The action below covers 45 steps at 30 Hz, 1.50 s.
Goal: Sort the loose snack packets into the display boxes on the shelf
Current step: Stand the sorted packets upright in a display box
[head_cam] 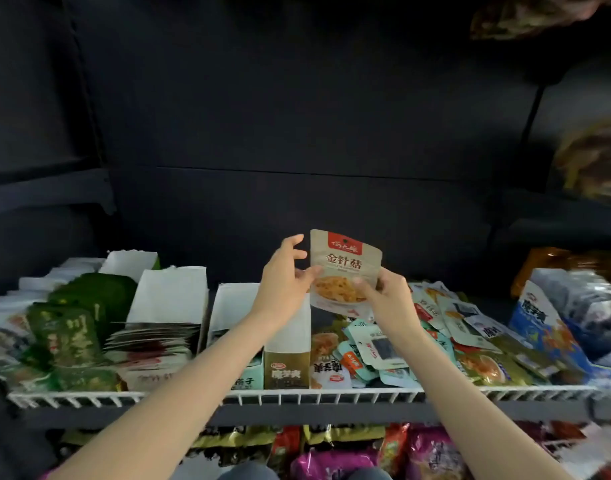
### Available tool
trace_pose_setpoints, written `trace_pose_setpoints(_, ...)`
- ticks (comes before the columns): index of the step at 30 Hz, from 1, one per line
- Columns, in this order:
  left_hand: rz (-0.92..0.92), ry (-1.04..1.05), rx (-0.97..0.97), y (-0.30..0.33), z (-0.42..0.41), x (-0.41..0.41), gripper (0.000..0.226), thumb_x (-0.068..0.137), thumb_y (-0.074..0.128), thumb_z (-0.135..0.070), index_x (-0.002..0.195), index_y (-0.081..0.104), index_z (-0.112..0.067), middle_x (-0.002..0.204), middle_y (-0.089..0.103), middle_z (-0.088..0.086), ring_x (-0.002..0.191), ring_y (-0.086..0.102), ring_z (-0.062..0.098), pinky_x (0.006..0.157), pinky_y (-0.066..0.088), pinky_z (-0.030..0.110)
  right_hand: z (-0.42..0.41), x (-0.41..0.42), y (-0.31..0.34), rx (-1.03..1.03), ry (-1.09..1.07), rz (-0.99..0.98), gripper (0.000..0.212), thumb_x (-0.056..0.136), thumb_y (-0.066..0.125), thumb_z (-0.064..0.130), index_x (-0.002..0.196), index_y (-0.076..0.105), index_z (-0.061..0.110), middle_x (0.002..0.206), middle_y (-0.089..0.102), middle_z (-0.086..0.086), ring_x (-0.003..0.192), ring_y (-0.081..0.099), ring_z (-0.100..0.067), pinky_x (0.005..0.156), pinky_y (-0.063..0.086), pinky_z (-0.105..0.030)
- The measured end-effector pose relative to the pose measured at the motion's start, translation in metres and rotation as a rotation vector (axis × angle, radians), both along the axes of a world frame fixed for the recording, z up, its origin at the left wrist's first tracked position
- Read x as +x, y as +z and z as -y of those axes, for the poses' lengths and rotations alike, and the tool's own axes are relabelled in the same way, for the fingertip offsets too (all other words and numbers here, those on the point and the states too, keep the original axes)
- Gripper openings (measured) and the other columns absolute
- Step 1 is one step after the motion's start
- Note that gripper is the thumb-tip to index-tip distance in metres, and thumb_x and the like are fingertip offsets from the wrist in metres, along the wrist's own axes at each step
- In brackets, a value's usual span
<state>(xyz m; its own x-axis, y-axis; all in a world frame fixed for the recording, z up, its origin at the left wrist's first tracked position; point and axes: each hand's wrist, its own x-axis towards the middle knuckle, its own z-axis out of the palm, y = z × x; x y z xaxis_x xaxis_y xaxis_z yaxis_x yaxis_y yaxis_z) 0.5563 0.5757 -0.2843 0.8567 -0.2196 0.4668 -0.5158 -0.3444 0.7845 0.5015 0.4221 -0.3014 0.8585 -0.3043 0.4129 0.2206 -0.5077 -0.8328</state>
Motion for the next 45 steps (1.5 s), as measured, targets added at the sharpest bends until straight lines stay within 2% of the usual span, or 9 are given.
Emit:
trace_pose_setpoints(7,0.174,0.039,0.013,0.016,-0.091,-0.005,0.012,0.091,0.058,-0.024,0.091,0.06,-0.012,0.088,0.07,-0.006,0.081,0.066,0.006,0.074,0.056,0.028,-0.071,0.017,0.022,-0.043,0.198,0.045,0.023,0.09,0.061,0.016,0.112,0.067,0.019,0.103,0.066,0.013,0.091,0.06,0.003,0.079,0.047,-0.011)
trace_pose_setpoints(12,0.189,0.102,0.023,0.018,-0.153,-0.004,0.011,0.091,0.057,-0.022,0.092,0.06,-0.011,0.085,0.068,-0.009,0.082,0.066,0.006,0.071,0.053,0.022,-0.127,0.034,0.022,-0.129,0.286,0.072,0.024,0.092,0.057,0.01,0.113,0.067,0.01,0.109,0.067,0.005,0.095,0.061,-0.007,0.086,0.051,-0.021)
trace_pose_setpoints(15,0.174,0.155,0.054,0.013,-0.185,-0.003,0.012,0.092,0.056,-0.024,0.092,0.059,-0.013,0.085,0.068,-0.011,0.08,0.066,0.004,0.072,0.054,0.022,-0.157,0.041,0.018,-0.149,0.34,0.048,0.024,0.092,0.055,0.008,0.112,0.068,0.012,0.105,0.065,0.011,0.09,0.059,-0.001,0.083,0.049,-0.014)
trace_pose_setpoints(19,0.116,0.203,0.09,0.0,-0.213,0.002,0.012,0.091,0.056,-0.026,0.09,0.06,-0.015,0.084,0.069,-0.009,0.077,0.067,0.005,0.077,0.056,0.034,-0.182,0.055,0.008,-0.189,0.36,0.006,0.023,0.091,0.058,0.011,0.11,0.07,0.013,0.109,0.07,0.001,0.099,0.063,-0.014,0.09,0.05,-0.036)
trace_pose_setpoints(24,0.159,0.314,0.18,-0.003,-0.227,0.001,0.007,0.09,0.059,-0.025,0.086,0.057,-0.02,0.078,0.061,-0.018,0.071,0.058,-0.008,0.062,0.045,0.006,-0.195,0.059,0.008,-0.2,0.35,-0.018,0.021,0.091,0.059,0.011,0.108,0.07,0.013,0.105,0.071,0.001,0.093,0.063,-0.013,0.084,0.049,-0.026)
trace_pose_setpoints(32,0.132,0.337,0.332,-0.013,-0.239,0.011,0.016,0.087,0.064,-0.026,0.1,0.064,-0.016,0.094,0.067,-0.004,0.083,0.058,0.004,0.068,0.041,0.011,-0.204,0.062,-0.002,-0.477,0.287,-0.141,0.026,0.091,0.051,0.003,0.103,0.072,0.013,0.098,0.071,-0.01,0.091,0.064,-0.03,0.069,0.05,-0.033)
trace_pose_setpoints(37,0.315,0.33,0.527,-0.011,-0.238,0.003,0.016,0.088,0.062,-0.025,0.104,0.063,-0.024,0.087,0.067,-0.011,0.085,0.054,0.006,0.079,0.046,0.024,-0.203,0.059,-0.004,-0.439,0.302,-0.04,0.023,0.089,0.059,0.005,0.102,0.072,0.018,0.1,0.07,0.005,0.089,0.059,-0.007,0.068,0.039,-0.003)
trace_pose_setpoints(41,0.329,0.285,0.824,-0.009,-0.235,0.002,0.021,0.094,0.05,-0.032,0.106,0.067,-0.027,0.103,0.067,-0.005,0.099,0.052,0.012,0.079,0.039,0.024,-0.2,0.056,-0.004,-0.551,0.406,-0.166,0.019,0.093,0.056,0.017,0.105,0.07,0.016,0.103,0.069,0.003,0.092,0.058,-0.008,0.081,0.044,-0.02)
trace_pose_setpoints(45,0.301,0.268,0.885,-0.005,-0.224,-0.001,0.027,0.094,0.044,-0.039,0.109,0.066,-0.03,0.103,0.067,-0.007,0.099,0.047,0.014,0.078,0.036,0.027,-0.191,0.05,-0.006,-0.421,0.478,-0.197,0.026,0.098,0.046,0.028,0.114,0.065,0.02,0.111,0.066,0.008,0.106,0.057,-0.008,0.092,0.042,-0.024)
